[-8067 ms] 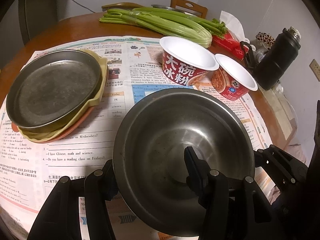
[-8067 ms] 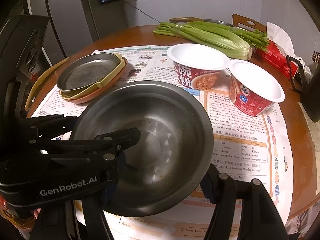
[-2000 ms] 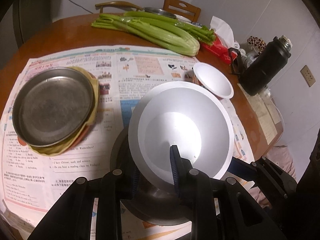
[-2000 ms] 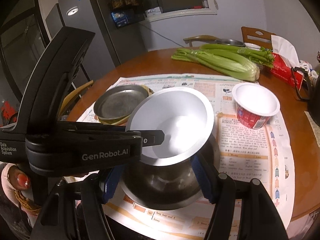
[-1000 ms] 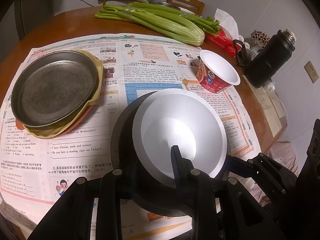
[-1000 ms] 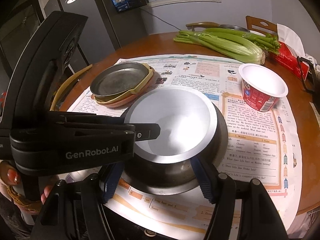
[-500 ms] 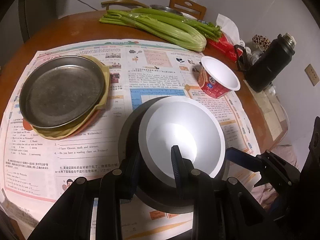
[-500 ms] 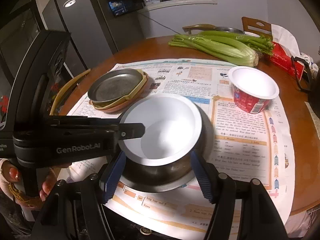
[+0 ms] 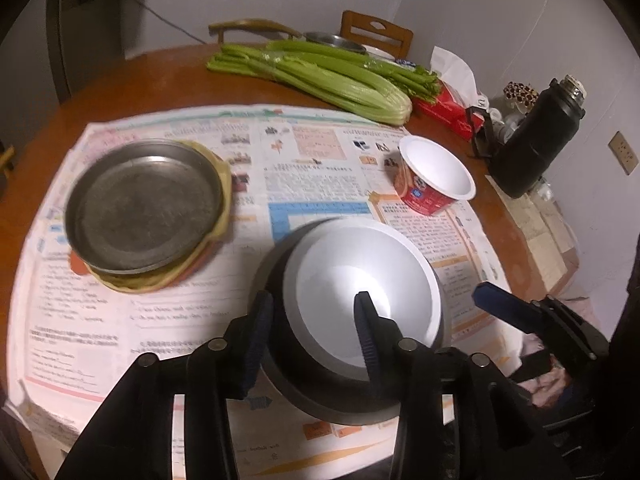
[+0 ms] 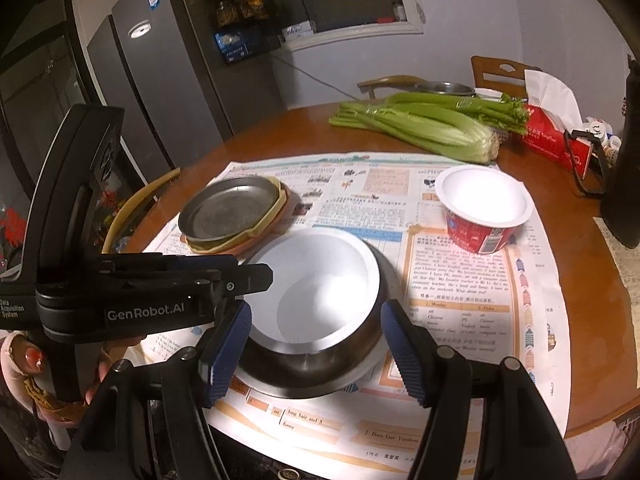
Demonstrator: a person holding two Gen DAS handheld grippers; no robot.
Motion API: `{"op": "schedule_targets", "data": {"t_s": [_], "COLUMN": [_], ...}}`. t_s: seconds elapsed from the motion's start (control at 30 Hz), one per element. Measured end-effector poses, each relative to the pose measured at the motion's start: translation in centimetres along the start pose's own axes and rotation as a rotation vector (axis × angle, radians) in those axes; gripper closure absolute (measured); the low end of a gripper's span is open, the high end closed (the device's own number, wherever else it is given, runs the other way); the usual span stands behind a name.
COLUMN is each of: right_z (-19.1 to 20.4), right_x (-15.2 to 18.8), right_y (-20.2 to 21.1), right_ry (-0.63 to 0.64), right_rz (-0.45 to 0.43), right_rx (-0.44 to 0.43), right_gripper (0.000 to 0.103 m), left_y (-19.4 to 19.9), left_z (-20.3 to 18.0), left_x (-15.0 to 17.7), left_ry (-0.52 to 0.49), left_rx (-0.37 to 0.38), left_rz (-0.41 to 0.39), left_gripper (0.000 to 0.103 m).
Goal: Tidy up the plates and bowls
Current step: 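Lower the noodle cup into the steel bowl and open the left tool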
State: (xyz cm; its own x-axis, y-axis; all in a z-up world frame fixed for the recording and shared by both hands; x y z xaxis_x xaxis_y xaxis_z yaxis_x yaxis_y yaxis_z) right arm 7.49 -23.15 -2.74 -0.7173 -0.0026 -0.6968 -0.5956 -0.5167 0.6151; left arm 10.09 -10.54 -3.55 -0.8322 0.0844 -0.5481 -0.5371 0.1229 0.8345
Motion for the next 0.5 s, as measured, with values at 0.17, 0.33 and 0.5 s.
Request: {"op": "schedule_targets", "data": {"t_s": [0.17, 0.33, 0.5], "right_z": [-0.2, -1.0, -2.2], "right_x": [-0.5, -1.1, -1.8], "right_y": [0.9, 1.8, 2.9], "right_ry": [0.006, -0.008, -0.031], "right_rz": [-0.045, -0.095, -0.148], "right_rx": [0.020, 0.043, 0.052], "right_gripper": [0.035, 0.034, 0.029], "left_y": [0.7, 1.2, 1.6], "left_z": [0.0, -0.5, -1.0], "left_x": [-0.6, -1.0, -1.6], "left_ry": [-0.015, -0.029, -0.039], "left_rx": [-0.038, -0.050, -0.044], "left_rz": [-0.040, -0.059, -0.080], "left_gripper": [0.054, 0.054, 0.053]}}
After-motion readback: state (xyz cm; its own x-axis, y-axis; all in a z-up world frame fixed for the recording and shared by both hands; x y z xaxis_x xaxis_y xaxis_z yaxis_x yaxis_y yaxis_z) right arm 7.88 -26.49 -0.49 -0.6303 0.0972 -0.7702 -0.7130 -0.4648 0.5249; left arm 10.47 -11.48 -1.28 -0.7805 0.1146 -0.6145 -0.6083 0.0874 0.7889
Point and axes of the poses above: each gripper's, at about its wrist camera, not at the fingertips, and y roughly against the way its jaws point, z to its left, x to its underside, the point moved 6 cm from there along -y, roughly the way its jaws point, and after that the axes turned 10 degrees about -x, right-handed, at the moved point
